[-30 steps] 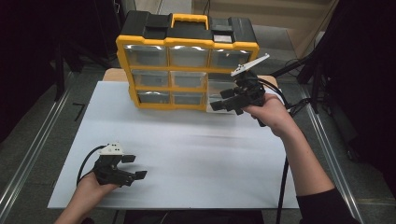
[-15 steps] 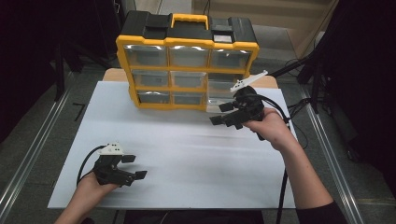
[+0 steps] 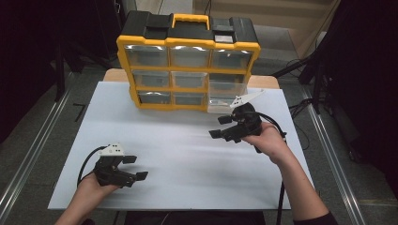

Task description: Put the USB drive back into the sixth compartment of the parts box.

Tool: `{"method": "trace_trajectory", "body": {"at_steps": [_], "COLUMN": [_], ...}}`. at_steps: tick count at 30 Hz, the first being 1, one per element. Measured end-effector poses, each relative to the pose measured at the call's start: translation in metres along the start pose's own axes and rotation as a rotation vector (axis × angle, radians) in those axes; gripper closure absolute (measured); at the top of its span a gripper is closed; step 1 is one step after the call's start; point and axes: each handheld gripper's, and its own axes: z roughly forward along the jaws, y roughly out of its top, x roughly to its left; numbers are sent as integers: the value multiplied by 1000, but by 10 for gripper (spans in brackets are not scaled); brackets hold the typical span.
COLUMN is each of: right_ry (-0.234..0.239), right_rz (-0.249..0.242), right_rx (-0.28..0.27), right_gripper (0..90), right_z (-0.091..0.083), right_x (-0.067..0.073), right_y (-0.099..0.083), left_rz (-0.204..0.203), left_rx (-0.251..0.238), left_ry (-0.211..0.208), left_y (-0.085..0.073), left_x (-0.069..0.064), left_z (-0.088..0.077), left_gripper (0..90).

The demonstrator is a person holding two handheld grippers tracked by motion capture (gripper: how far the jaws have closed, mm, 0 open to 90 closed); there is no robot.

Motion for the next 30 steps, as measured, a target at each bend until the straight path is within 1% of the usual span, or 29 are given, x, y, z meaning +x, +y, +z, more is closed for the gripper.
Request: {"method": "trace_trajectory", "body": {"at_steps": [4,11,14,19,27,30], "right_ry": [-3,-31,-41,-43,-51,-50], "right_rz": [0,14,19,33,29,39], "right_rx": [0,-15,-8,10,17,17], "right_gripper": [268,266,266,266,266,266], "right_z": [5,8,10,15,20,23], "right_x": [0,0,0,2,7,8], "right_y": [-5,-14,-20,-31,-41,-47], "left_rz": [2,6,7,6,6,5], "left_rx": [1,-3,-6,-3,-4,-3], "left_ry": [0,-4,-2,-1,-2,-5], "left_y": [0,0,0,1,1,1], "left_x": [0,0,0,-1,-1,0], "left_z": [0,-1,-2,-1,-2,-1], "left_gripper": [192,192,192,192,192,192]}}
